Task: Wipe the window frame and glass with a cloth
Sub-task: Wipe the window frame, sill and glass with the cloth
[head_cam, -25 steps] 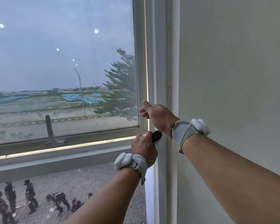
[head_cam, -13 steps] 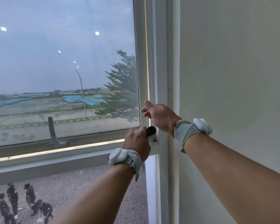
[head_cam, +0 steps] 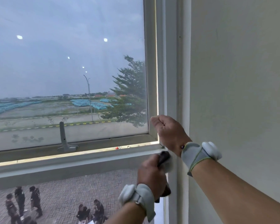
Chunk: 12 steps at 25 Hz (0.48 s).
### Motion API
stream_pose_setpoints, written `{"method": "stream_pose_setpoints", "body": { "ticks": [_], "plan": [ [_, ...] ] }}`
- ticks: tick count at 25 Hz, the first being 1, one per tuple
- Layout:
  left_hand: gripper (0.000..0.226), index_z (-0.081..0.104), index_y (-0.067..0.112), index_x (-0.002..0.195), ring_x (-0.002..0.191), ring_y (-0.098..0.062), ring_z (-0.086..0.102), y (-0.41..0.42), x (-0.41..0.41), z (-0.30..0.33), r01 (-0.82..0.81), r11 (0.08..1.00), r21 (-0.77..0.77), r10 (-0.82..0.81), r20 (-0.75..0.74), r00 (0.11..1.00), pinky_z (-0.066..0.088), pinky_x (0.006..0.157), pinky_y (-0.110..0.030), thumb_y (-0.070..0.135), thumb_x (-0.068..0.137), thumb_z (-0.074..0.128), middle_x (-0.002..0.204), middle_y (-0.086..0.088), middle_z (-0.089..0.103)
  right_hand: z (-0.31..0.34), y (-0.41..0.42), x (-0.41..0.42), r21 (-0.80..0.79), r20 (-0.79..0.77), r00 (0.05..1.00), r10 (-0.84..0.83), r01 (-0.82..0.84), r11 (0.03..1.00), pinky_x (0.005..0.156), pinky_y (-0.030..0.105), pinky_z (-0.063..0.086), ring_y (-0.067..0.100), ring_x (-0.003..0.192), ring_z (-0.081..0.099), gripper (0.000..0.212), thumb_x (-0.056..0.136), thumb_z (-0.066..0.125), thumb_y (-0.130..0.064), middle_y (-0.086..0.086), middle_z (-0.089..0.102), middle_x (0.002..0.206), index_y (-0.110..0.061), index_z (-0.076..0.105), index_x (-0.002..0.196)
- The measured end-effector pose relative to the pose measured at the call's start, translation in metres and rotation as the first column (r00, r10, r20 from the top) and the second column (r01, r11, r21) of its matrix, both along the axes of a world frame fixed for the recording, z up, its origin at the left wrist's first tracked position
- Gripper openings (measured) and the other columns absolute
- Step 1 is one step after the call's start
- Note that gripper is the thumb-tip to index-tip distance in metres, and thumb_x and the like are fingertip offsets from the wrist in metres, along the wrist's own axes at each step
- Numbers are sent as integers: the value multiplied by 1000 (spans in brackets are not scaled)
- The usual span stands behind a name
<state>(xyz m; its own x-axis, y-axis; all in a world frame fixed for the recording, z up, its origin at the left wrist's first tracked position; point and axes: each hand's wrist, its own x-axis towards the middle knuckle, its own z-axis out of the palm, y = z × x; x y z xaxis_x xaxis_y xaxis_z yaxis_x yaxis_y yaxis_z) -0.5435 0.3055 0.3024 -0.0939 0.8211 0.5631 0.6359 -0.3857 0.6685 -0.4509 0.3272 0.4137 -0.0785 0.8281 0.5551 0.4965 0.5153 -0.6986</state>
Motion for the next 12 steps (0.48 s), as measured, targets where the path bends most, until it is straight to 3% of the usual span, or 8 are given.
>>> {"method": "stream_pose_setpoints", "body": {
  "ticks": [2,4,7,10,12],
  "plan": [
    [18,66,23,97,77,-20,63,5,-11,16,-106,994,-24,109,264,958,51,69,-26,13,86,55,82,1,68,-12,-9,3,105,-1,984,-176,175,979,80,28,44,15,88,55,36,87,55,-54,-4,57,95,-24,60,106],
    [10,64,21,93,75,-21,64,7,-17,38,-172,984,34,151,332,931,51,66,-26,17,87,57,78,1,69,-26,-14,2,-1,-15,981,-192,192,981,75,30,47,15,81,57,50,78,58,-66,-4,57,88,-24,57,103],
    [5,60,22,91,69,-20,63,-1,-1,52,-22,993,116,-7,238,971,52,57,-26,21,86,58,76,0,67,-42,-18,-5,-290,-306,952,13,-106,951,81,39,57,18,86,69,67,61,63,-78,-2,71,93,-23,64,99],
    [22,59,28,99,81,-18,67,-3,4,48,224,971,82,-229,60,972,57,73,-36,23,77,62,87,2,70,-46,-12,5,-334,-562,827,6,-233,913,81,48,58,26,84,73,46,72,74,-54,8,75,90,-12,71,92],
    [31,61,24,98,85,-18,67,-2,-5,52,302,953,-12,-302,33,953,58,78,-38,35,69,64,92,1,69,-49,-7,16,-349,-626,778,-51,-221,910,76,54,58,33,81,73,31,80,74,-37,15,75,88,-7,72,89]
  ]
}}
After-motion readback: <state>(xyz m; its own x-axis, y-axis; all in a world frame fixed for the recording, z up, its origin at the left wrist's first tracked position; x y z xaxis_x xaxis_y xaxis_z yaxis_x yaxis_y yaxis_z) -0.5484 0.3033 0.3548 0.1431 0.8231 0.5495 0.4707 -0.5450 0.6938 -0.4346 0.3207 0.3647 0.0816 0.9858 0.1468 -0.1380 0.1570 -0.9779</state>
